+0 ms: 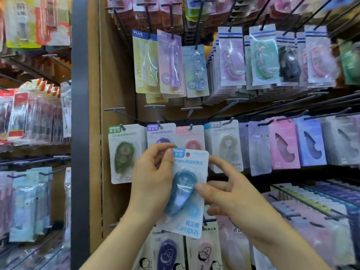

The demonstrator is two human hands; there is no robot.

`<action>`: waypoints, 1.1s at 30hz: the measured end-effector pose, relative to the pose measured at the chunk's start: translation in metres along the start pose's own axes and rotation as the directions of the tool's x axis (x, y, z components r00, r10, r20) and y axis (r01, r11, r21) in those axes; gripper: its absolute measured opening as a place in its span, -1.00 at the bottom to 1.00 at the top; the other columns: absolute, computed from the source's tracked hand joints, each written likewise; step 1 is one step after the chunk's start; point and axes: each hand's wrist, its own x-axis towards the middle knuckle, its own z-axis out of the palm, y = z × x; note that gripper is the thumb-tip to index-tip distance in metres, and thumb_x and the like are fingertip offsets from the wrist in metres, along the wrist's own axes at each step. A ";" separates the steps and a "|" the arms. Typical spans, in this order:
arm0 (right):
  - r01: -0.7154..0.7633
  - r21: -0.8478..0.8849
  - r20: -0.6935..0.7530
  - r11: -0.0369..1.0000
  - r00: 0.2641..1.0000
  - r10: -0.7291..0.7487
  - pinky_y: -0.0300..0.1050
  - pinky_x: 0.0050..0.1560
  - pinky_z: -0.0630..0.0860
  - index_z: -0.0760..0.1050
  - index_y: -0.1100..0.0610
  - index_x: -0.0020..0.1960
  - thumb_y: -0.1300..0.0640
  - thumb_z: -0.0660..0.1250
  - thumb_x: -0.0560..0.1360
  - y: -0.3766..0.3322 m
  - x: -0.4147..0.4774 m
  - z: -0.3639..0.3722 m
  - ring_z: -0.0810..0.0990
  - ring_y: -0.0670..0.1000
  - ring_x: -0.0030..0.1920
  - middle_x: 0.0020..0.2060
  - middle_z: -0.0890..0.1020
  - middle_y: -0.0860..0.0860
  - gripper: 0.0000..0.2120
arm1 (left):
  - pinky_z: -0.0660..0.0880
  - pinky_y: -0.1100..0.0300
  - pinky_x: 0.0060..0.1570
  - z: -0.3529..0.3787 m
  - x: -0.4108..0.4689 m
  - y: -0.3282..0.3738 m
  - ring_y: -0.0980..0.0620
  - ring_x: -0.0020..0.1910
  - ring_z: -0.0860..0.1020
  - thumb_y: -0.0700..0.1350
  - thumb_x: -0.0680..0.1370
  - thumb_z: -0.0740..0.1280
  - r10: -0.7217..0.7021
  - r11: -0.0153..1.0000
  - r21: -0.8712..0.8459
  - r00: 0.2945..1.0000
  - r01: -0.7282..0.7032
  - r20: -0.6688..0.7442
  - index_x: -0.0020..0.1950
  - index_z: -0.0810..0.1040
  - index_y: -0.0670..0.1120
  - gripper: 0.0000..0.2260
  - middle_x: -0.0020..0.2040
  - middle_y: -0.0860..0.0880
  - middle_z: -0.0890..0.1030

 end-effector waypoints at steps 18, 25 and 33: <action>-0.073 -0.791 -0.304 0.607 0.909 -0.286 -0.17 0.20 0.40 -0.03 -0.25 0.52 -0.42 0.28 0.37 0.001 -0.025 -0.028 0.42 -0.12 0.29 0.34 0.36 -0.25 -0.16 | 0.50 -0.20 -0.35 0.063 -0.010 0.012 -0.11 -0.43 0.50 -0.16 0.61 0.31 0.107 0.992 -0.070 0.992 -0.102 0.072 0.00 0.53 0.09 -0.87 -0.37 -0.11 0.60; -0.006 -0.724 -0.406 0.690 0.812 -0.420 -0.12 0.02 0.39 0.25 -0.13 0.47 -0.33 0.28 0.40 0.000 -0.002 -0.057 0.53 0.00 0.13 0.15 0.57 -0.08 -0.30 | 0.59 -0.11 -0.10 0.071 -0.036 0.003 0.05 -0.15 0.64 0.11 0.47 0.34 -0.035 0.987 -0.119 0.868 0.108 0.496 0.27 0.39 0.31 -0.61 -0.06 -0.02 0.69; 0.020 -0.796 -0.332 0.605 0.822 -0.463 -0.12 -0.06 0.39 0.19 -0.19 0.48 -0.39 0.27 0.37 -0.017 0.019 -0.063 0.47 -0.01 0.00 0.00 0.42 -0.06 -0.26 | 0.59 -0.18 -0.05 0.071 -0.030 -0.002 -0.21 -0.19 0.60 -0.27 0.57 0.36 0.010 0.997 -0.071 0.920 0.020 0.393 0.43 0.28 0.35 -0.36 -0.17 -0.17 0.62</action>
